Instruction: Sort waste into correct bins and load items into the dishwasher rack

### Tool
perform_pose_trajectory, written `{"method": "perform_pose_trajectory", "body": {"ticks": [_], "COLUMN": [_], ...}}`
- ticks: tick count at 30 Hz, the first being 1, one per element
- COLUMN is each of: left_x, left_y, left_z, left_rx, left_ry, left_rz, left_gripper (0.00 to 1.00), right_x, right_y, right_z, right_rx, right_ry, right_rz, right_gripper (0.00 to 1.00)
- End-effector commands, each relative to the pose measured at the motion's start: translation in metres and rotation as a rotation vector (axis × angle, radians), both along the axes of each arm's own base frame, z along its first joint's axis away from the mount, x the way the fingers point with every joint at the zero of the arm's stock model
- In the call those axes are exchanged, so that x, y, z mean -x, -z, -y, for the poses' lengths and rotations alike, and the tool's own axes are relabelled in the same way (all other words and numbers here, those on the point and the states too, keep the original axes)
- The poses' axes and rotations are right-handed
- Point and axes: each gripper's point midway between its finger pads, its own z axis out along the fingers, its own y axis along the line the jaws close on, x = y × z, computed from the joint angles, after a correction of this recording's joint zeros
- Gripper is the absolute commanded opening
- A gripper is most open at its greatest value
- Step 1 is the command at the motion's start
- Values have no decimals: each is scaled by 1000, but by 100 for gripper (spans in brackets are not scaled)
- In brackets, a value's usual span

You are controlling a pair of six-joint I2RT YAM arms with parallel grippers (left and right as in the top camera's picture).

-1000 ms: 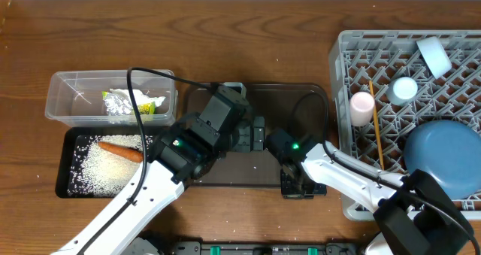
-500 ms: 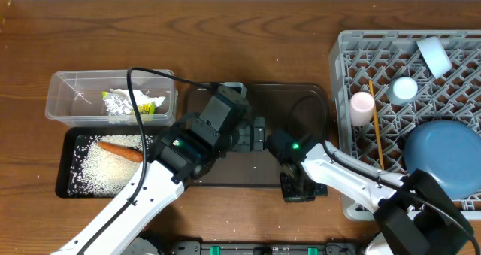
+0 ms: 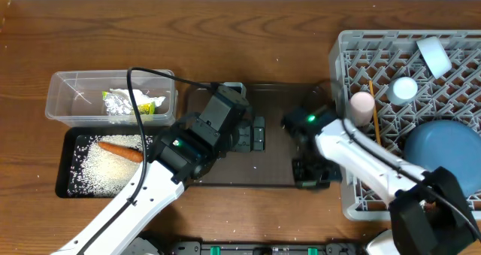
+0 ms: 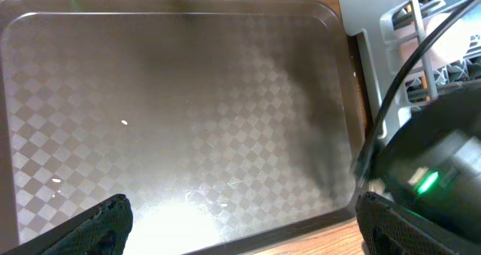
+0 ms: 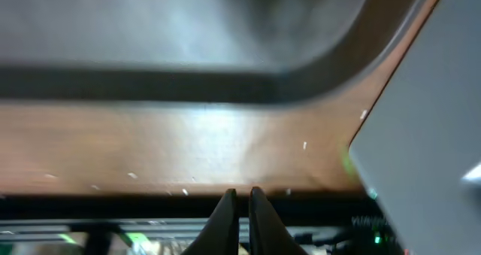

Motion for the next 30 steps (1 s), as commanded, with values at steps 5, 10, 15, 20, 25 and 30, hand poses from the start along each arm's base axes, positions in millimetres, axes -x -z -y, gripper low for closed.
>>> {"method": "perform_pose_trajectory", "body": {"ticks": [5, 10, 15, 20, 25, 30], "left_x": [-2, -2, -2, -2, -2, -2], "left_y": [1, 1, 1, 1, 1, 1], "left_z": [-2, -2, -2, -2, -2, -2], "left_rx": [-17, -17, -17, -17, -17, -17], "left_ry": [2, 1, 1, 1, 1, 1], "left_rz": [7, 7, 7, 7, 7, 7], "left_gripper": [98, 98, 98, 98, 98, 98], "right_x": [-73, -80, -80, -80, -80, -80], "right_y": [-13, -14, -14, -14, -14, -13], "right_z": [15, 27, 27, 27, 27, 27], "right_rx": [-78, -78, -79, -79, -79, -79], "right_ry": [108, 164, 162, 162, 162, 163], "right_rz": [198, 203, 205, 205, 205, 205], "right_gripper": [61, 99, 99, 99, 99, 99]}}
